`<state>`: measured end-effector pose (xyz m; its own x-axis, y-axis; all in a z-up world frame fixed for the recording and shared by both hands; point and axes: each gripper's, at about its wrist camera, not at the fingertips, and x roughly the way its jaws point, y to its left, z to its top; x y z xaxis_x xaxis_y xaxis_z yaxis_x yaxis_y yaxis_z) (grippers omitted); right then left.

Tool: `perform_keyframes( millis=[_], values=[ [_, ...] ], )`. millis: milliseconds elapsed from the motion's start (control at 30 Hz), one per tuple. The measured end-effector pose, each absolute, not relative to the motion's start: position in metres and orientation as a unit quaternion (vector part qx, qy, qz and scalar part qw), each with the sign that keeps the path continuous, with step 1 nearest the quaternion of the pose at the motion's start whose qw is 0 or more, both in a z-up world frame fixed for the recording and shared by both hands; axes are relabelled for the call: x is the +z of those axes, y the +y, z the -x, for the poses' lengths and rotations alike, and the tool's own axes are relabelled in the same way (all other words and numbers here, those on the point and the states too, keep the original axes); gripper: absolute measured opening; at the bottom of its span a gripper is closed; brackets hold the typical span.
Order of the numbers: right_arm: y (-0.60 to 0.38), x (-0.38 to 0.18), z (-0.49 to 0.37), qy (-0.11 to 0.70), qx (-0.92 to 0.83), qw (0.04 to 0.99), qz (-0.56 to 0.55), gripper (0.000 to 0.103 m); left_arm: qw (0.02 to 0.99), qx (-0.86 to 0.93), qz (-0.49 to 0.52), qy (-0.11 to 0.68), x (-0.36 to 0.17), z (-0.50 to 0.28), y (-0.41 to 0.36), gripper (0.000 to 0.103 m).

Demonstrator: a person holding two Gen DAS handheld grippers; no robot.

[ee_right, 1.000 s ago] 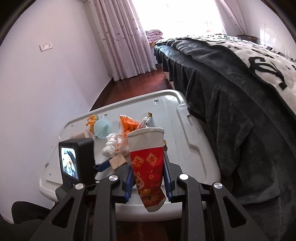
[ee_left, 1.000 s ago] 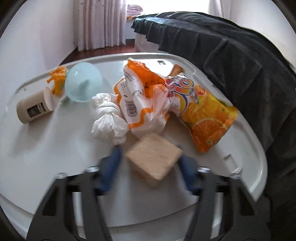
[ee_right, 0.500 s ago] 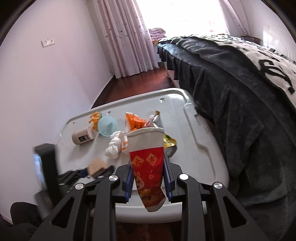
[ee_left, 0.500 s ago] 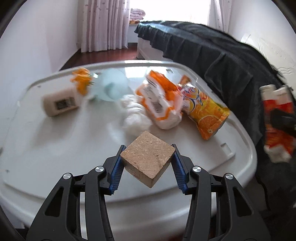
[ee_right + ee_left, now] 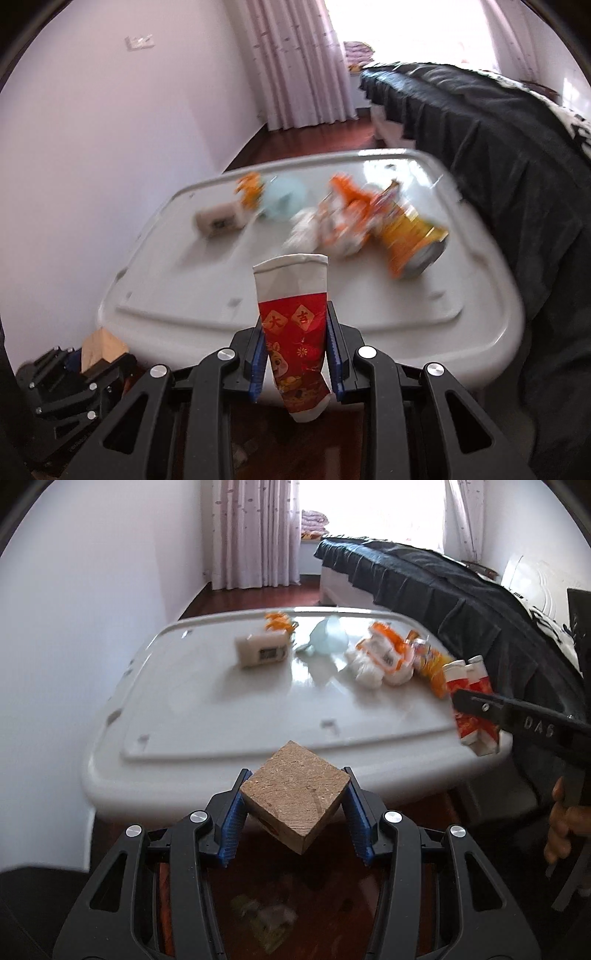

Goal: Collect trash
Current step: 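Carry both tools over the orange-lined bin and open both to drop items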

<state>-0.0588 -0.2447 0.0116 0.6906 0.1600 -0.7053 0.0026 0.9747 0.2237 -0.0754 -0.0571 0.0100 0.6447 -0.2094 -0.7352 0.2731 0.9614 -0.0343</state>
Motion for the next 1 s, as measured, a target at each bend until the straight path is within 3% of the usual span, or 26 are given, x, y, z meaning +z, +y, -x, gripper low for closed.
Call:
perform_keyframes(
  millis=[467,767,1000],
  values=[
    [-0.164,-0.044,0.153,0.445,0.087,0.89,-0.04,0.028,0.868,-0.137,-0.049,0.475,-0.041,0.137,-0.019,0.047],
    [-0.167,-0.073,0.147,0.498,0.081,0.862,-0.052,0.028,0.833,-0.123,-0.044,0.538,-0.082,0.126,-0.015,0.047],
    [-0.167,-0.084,0.145,0.517,0.077,0.85,-0.058,0.028,0.83,-0.125,-0.055,0.541,-0.084,0.126,-0.022,0.047]
  ],
)
